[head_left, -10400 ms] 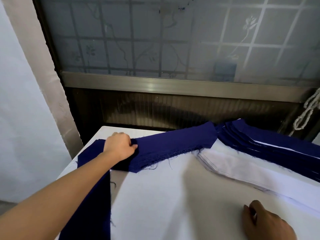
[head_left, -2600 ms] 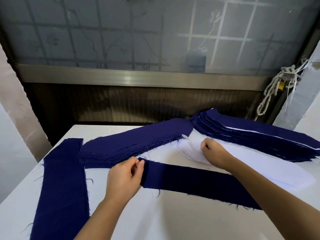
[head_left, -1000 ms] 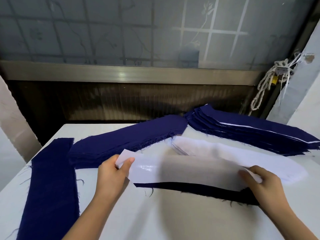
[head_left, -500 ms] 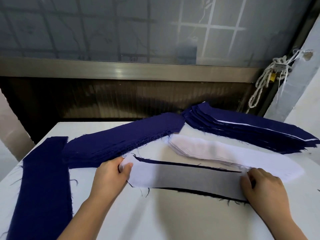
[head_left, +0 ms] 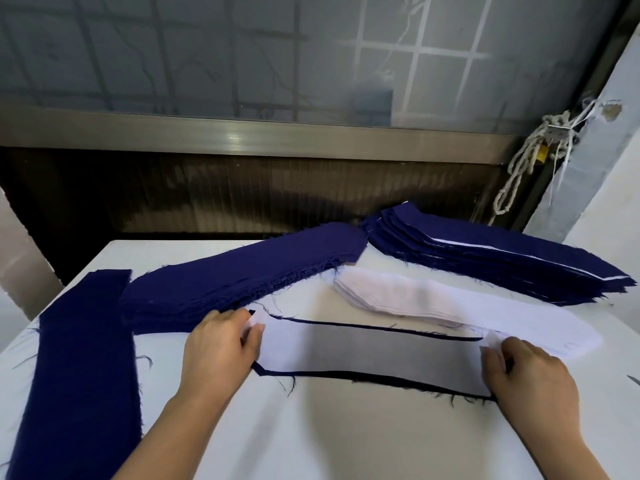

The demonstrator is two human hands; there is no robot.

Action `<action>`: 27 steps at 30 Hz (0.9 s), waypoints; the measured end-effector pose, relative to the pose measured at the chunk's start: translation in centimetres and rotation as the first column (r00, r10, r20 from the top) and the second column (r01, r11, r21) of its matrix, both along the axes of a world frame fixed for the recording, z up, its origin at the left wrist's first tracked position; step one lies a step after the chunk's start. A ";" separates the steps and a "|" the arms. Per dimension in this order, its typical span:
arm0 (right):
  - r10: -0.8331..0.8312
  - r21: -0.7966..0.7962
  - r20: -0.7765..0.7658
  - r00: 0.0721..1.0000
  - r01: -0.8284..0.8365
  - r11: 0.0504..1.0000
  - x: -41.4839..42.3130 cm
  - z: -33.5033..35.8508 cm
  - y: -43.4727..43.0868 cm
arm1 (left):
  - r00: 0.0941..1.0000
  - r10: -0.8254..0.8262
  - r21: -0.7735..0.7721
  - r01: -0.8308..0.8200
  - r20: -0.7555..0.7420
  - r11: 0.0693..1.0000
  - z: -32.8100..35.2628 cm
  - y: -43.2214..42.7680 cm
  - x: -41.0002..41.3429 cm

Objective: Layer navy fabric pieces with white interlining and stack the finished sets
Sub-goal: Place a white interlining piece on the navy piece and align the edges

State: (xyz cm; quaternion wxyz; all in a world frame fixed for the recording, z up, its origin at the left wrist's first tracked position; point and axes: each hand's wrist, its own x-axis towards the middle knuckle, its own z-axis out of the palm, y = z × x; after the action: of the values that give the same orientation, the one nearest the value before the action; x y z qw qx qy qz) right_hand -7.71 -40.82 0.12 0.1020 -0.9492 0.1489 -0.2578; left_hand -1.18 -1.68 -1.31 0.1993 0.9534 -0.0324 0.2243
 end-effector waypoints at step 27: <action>-0.185 0.057 -0.012 0.983 0.185 0.981 0.0 -0.1 -0.2 | 0.985 0.161 -0.215 -0.169 -0.053 0.962 0.6 -0.1 -0.7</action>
State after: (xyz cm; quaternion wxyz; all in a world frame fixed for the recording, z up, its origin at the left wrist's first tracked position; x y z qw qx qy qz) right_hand -7.71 -41.00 0.06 0.1044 -0.9288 0.2442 -0.2583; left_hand -1.86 -1.76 -0.70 0.2839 0.9289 0.0755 0.2257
